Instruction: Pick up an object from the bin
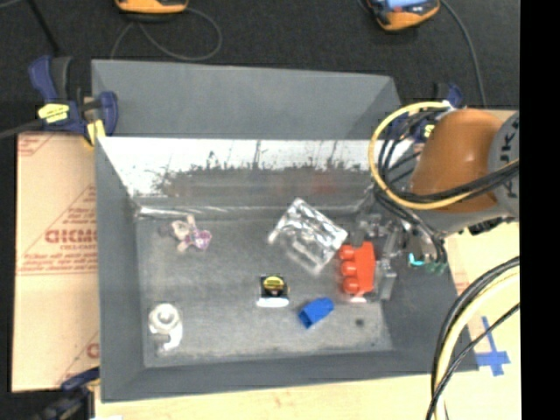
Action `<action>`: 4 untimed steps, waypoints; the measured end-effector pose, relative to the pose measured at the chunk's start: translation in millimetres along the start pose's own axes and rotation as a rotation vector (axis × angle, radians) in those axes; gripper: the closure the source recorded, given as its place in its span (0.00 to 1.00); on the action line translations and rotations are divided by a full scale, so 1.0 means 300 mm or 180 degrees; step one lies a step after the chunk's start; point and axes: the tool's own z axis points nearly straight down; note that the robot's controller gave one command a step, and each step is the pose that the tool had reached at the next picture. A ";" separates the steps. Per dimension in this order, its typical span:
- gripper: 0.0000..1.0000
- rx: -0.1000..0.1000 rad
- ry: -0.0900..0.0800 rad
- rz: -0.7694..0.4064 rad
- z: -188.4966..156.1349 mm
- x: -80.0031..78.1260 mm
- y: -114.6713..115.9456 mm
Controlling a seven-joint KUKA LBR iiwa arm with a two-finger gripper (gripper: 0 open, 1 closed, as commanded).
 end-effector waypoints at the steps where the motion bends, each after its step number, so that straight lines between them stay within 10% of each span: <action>1: 0.00 -0.0005 -0.0008 -0.1085 0.234 0.153 0.204; 3: 0.00 0.0007 -0.0027 -0.1126 0.070 0.177 0.246; 4: 0.00 -0.0006 -0.0007 -0.1209 0.239 0.177 0.257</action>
Offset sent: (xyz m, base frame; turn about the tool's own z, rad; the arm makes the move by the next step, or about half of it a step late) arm -0.0454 0.0609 -0.0690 -0.3409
